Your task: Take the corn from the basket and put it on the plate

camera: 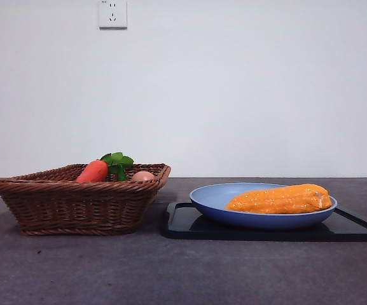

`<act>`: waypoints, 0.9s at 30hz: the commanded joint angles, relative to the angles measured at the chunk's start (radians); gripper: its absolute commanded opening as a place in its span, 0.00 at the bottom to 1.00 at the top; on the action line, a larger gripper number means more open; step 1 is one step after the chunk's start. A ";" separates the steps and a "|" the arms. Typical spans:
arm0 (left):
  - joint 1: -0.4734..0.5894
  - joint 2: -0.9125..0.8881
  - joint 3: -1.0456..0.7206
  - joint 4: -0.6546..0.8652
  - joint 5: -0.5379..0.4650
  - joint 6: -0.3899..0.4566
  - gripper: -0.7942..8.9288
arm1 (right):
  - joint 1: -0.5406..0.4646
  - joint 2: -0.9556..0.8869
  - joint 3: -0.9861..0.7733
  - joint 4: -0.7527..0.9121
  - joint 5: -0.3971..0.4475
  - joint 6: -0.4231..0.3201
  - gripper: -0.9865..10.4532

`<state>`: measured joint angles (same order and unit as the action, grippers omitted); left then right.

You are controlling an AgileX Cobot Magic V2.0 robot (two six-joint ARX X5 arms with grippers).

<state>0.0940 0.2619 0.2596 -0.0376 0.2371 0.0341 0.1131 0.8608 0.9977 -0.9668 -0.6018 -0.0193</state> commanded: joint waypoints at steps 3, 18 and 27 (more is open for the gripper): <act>0.002 -0.086 -0.103 0.003 -0.033 -0.005 0.09 | 0.002 0.006 0.018 0.009 0.000 -0.009 0.09; 0.002 -0.235 -0.235 -0.097 -0.036 -0.019 0.09 | 0.002 0.006 0.018 0.010 0.000 -0.009 0.09; 0.005 -0.259 -0.240 -0.181 -0.035 -0.028 0.09 | 0.002 0.006 0.018 0.010 0.000 -0.009 0.09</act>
<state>0.0959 0.0044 0.0334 -0.1799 0.2035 0.0147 0.1131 0.8608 0.9977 -0.9661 -0.6018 -0.0193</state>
